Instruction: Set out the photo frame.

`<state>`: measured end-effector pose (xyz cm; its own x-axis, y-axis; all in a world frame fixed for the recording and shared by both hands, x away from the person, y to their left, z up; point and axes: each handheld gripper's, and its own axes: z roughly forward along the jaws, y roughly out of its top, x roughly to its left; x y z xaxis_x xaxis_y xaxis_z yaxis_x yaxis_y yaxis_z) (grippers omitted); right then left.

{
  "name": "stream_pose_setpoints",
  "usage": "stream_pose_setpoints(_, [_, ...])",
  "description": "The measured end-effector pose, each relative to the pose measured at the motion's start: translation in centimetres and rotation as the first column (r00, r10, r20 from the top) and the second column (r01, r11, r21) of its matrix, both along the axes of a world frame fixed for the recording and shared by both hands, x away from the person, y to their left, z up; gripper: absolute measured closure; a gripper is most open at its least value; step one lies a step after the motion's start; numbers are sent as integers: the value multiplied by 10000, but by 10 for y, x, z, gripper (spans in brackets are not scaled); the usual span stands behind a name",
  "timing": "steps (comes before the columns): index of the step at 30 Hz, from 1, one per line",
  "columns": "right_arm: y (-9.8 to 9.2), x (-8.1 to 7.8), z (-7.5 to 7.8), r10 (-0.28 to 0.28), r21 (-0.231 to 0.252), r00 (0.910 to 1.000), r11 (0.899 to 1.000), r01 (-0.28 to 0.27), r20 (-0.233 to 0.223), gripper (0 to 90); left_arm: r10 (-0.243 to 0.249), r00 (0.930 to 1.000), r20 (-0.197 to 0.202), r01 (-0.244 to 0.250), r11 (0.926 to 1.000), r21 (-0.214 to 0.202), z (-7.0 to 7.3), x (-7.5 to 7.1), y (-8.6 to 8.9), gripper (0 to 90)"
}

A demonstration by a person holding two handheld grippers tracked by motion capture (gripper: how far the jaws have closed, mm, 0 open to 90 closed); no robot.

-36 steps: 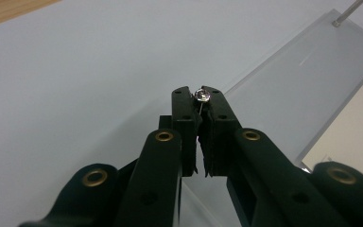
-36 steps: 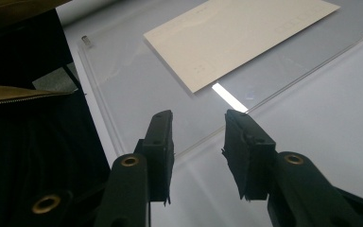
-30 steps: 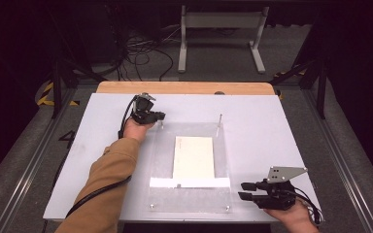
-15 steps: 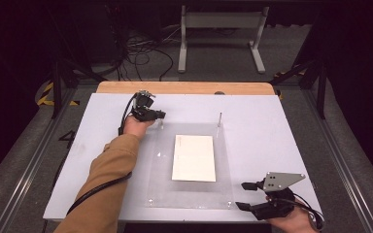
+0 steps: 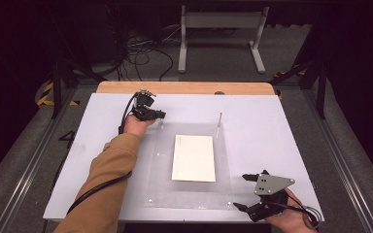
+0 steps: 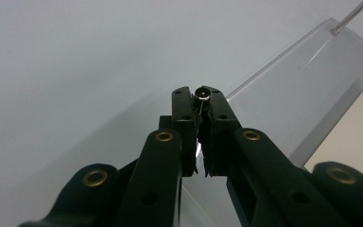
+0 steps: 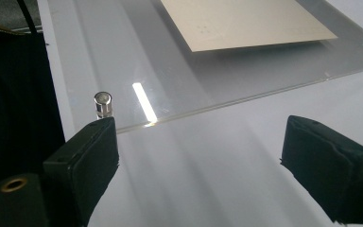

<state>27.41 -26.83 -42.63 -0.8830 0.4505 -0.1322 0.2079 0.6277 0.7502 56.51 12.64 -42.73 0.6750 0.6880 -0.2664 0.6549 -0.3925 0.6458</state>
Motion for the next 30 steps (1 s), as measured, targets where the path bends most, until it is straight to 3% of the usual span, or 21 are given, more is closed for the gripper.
stream_pose_setpoints(9, [-5, 2, -5, -73, -146, 10000, 9999, 74, 65, 107, 61, 10000, -68, -62, 9999, -87, -1, 1, 1, 854])
stream_pose_setpoints(16, [12, 1, -11, 476, -452, 9951, 9980, -438, 862, 108, 110, 9998, -166, -111, 9999, -68, 0, 2, 0, 854])
stream_pose_setpoints(20, [18, -1, -14, 838, -373, 9894, 9961, -799, 1189, 107, 133, 9997, -189, -133, 9999, -13, 1, 1, -1, 854])
stream_pose_setpoints(22, [21, -3, -13, 1079, -277, 9841, 9941, -1050, 1413, 106, 138, 9999, -98, -137, 9999, 37, 0, 1, -1, 854])
stream_pose_setpoints(23, [24, -5, -12, 1369, -249, 9758, 9906, -1346, 1704, 121, 135, 9999, -95, -135, 9999, 31, 0, 0, -1, 853])
stream_pose_setpoints(24, [24, -5, -12, 1369, -249, 9758, 9906, -1346, 1704, 121, 135, 9999, -95, -135, 9999, 31, 0, 0, -1, 853])
stream_pose_setpoints(30, [36, -7, -12, 2030, -523, 9524, 9792, -1962, 2273, 185, 151, 9998, -98, -151, 9999, 3, 0, 0, -1, 853])
